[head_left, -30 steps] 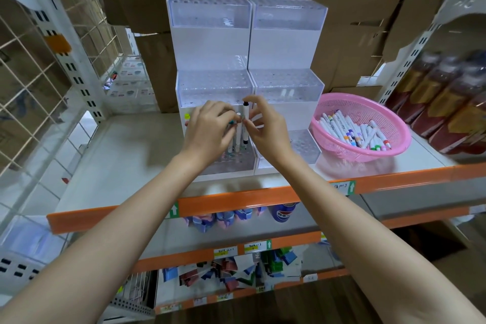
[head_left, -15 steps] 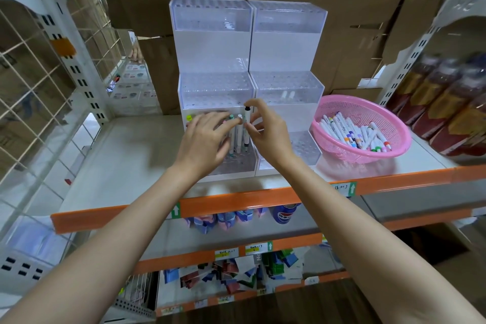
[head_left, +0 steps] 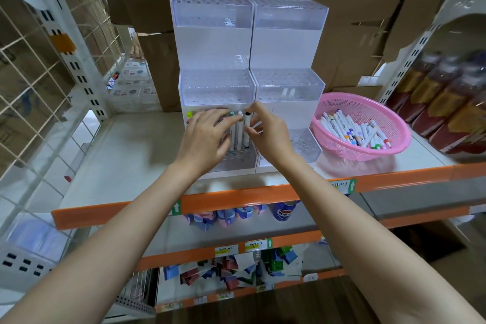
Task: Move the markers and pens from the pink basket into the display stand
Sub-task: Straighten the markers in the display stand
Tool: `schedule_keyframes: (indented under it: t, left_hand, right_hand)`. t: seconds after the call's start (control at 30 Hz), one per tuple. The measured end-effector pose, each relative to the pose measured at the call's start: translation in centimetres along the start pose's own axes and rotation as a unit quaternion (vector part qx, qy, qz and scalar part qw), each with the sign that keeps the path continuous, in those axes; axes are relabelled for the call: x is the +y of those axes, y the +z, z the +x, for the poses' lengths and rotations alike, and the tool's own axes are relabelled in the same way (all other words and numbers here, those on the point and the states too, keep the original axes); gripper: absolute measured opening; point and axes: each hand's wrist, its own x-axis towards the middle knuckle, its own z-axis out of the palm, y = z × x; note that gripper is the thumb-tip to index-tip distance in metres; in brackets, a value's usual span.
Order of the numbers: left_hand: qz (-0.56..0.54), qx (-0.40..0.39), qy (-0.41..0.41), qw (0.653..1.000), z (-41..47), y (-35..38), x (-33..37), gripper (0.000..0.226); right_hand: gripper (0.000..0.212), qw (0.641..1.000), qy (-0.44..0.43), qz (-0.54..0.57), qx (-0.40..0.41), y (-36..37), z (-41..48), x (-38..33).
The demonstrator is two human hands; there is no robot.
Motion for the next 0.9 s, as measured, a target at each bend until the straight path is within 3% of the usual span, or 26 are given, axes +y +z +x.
schedule_keyframes:
  t: [0.5, 0.77, 0.9]
  left_hand:
    - [-0.012, 0.014, -0.004, 1.000, 0.1, 0.2, 0.1, 0.048]
    - [-0.014, 0.018, -0.013, 1.000, 0.3, 0.0, 0.4, 0.045]
    - [0.008, 0.023, -0.037, 0.999, 0.7, -0.1, 1.2, 0.041]
  right_hand:
    - [0.026, 0.999, 0.037, 0.003, -0.028, -0.1, -0.3, 0.1]
    - [0.019, 0.999, -0.015, -0.032, -0.006, -1.1, -0.3, -0.1]
    - [0.034, 0.996, -0.059, -0.072, -0.005, -1.9, -0.5, 0.3]
